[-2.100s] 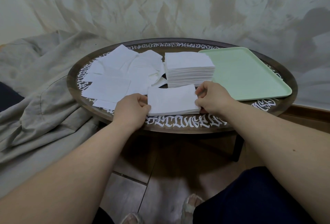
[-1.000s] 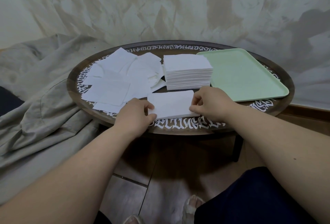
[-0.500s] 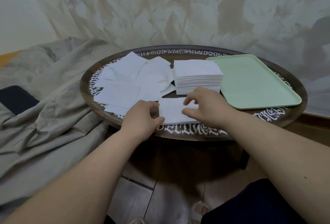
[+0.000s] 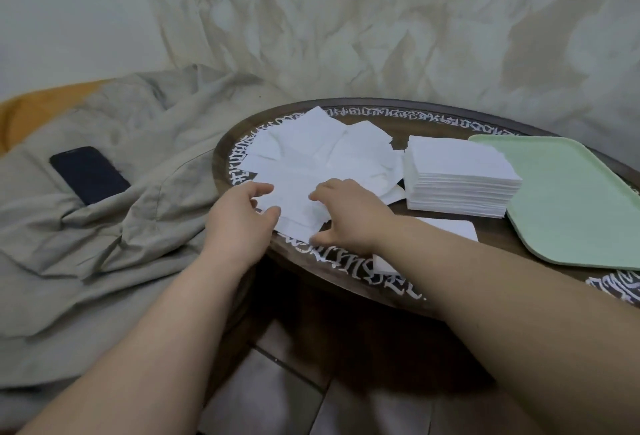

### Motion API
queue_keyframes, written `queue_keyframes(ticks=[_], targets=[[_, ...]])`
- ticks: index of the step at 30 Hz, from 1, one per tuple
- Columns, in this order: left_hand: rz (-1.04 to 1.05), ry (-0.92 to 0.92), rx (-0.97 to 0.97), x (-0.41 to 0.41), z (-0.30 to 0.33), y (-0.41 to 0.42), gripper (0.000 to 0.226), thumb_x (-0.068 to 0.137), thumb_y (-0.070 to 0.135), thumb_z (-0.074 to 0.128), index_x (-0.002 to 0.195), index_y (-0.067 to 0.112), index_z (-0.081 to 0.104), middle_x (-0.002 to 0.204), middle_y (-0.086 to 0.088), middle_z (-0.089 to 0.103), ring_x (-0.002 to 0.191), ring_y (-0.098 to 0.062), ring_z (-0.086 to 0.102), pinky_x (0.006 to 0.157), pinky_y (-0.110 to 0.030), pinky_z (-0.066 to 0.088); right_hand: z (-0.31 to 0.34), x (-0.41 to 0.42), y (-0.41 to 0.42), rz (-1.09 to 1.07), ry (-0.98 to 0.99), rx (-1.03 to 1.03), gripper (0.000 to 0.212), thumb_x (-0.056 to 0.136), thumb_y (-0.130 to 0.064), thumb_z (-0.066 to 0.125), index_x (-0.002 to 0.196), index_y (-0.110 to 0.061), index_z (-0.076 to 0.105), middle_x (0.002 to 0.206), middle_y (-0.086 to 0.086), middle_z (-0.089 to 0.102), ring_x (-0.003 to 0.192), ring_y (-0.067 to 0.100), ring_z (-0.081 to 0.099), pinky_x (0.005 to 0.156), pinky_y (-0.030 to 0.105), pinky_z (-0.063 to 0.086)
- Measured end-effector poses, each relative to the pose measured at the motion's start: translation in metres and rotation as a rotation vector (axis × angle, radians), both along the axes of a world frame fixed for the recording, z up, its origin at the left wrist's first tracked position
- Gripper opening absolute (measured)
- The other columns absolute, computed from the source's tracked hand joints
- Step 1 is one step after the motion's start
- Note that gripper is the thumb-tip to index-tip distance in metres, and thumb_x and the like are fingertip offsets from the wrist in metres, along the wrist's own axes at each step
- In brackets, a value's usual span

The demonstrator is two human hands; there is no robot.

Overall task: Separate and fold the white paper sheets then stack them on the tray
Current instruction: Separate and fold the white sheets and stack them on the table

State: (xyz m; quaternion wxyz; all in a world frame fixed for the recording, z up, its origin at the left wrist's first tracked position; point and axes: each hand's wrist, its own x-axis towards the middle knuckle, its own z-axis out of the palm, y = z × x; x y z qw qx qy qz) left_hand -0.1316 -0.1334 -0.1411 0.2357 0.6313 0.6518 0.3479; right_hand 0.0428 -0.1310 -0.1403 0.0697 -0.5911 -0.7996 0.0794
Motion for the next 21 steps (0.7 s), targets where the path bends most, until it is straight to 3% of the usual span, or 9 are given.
queue_keyframes(ticks=[2,4,7,10,12,15,18,21], targets=[[0.017,-0.034,-0.026,-0.007,-0.007,0.006,0.034,0.087,0.016,0.067,0.12,0.021,0.066,0.092,0.002,0.064,0.09,-0.016,0.058,0.092,-0.033,0.047,-0.008,-0.006,0.015,-0.022,-0.036,-0.029,0.07,0.081,-0.055,0.065,0.137,-0.019,0.045,0.132,0.004,0.05,0.12,0.026,0.045,0.096,0.038,0.042],[0.016,-0.043,-0.037,-0.009,-0.013,0.013,0.033,0.086,0.017,0.068,0.119,0.021,0.067,0.083,0.004,0.061,0.088,-0.015,0.059,0.089,-0.03,0.047,-0.014,-0.007,0.028,-0.03,-0.111,0.045,0.05,0.09,-0.05,0.055,0.128,-0.017,0.053,0.12,0.006,0.054,0.113,0.028,0.049,0.087,0.037,0.043],[0.001,-0.031,-0.03,-0.007,-0.017,0.019,0.031,0.085,0.017,0.07,0.116,0.02,0.069,0.1,0.0,0.069,0.094,-0.014,0.061,0.089,-0.025,0.045,-0.018,-0.006,0.04,-0.002,-0.171,0.147,0.024,0.096,-0.028,0.046,0.107,-0.012,0.061,0.104,0.007,0.055,0.099,0.029,0.054,0.072,0.034,0.042],[0.02,-0.036,-0.025,-0.005,-0.015,0.022,0.03,0.086,0.018,0.068,0.116,0.02,0.069,0.112,0.0,0.069,0.101,-0.013,0.063,0.088,-0.022,0.044,-0.018,-0.005,0.048,-0.011,-0.146,0.115,0.019,0.094,-0.021,0.047,0.102,-0.012,0.062,0.101,0.006,0.057,0.094,0.028,0.056,0.069,0.032,0.039],[0.039,-0.046,-0.007,-0.004,-0.011,0.021,0.027,0.087,0.018,0.067,0.114,0.02,0.069,0.11,0.001,0.068,0.098,-0.011,0.061,0.086,-0.02,0.042,-0.014,-0.004,0.051,-0.07,-0.056,0.128,0.019,0.093,-0.024,0.049,0.103,-0.014,0.062,0.102,0.006,0.063,0.097,0.029,0.058,0.073,0.033,0.042],[0.063,-0.085,0.022,-0.001,-0.006,0.018,0.022,0.088,0.017,0.064,0.109,0.021,0.07,0.106,0.003,0.067,0.095,-0.008,0.06,0.084,-0.021,0.043,0.007,-0.003,0.052,-0.26,0.241,0.254,0.016,0.091,-0.024,0.055,0.103,-0.014,0.059,0.099,0.009,0.066,0.095,0.032,0.057,0.076,0.035,0.044],[0.09,-0.24,0.01,0.003,-0.004,0.017,0.018,0.086,0.027,0.069,0.103,0.021,0.07,0.104,0.008,0.069,0.1,-0.009,0.064,0.091,-0.029,0.049,0.03,-0.008,0.049,-0.308,0.491,0.356,0.007,0.09,-0.018,0.056,0.087,-0.019,0.05,0.084,0.006,0.061,0.084,0.031,0.054,0.071,0.036,0.041],[-0.06,-0.665,-0.168,0.011,0.003,0.01,0.067,0.068,0.055,0.075,0.123,0.021,0.062,0.117,0.008,0.067,0.11,-0.008,0.063,0.09,-0.031,0.052,0.036,-0.016,0.036,-0.229,0.439,0.34,0.009,0.09,-0.019,0.056,0.084,-0.018,0.05,0.087,0.012,0.065,0.087,0.038,0.057,0.075,0.042,0.044]])
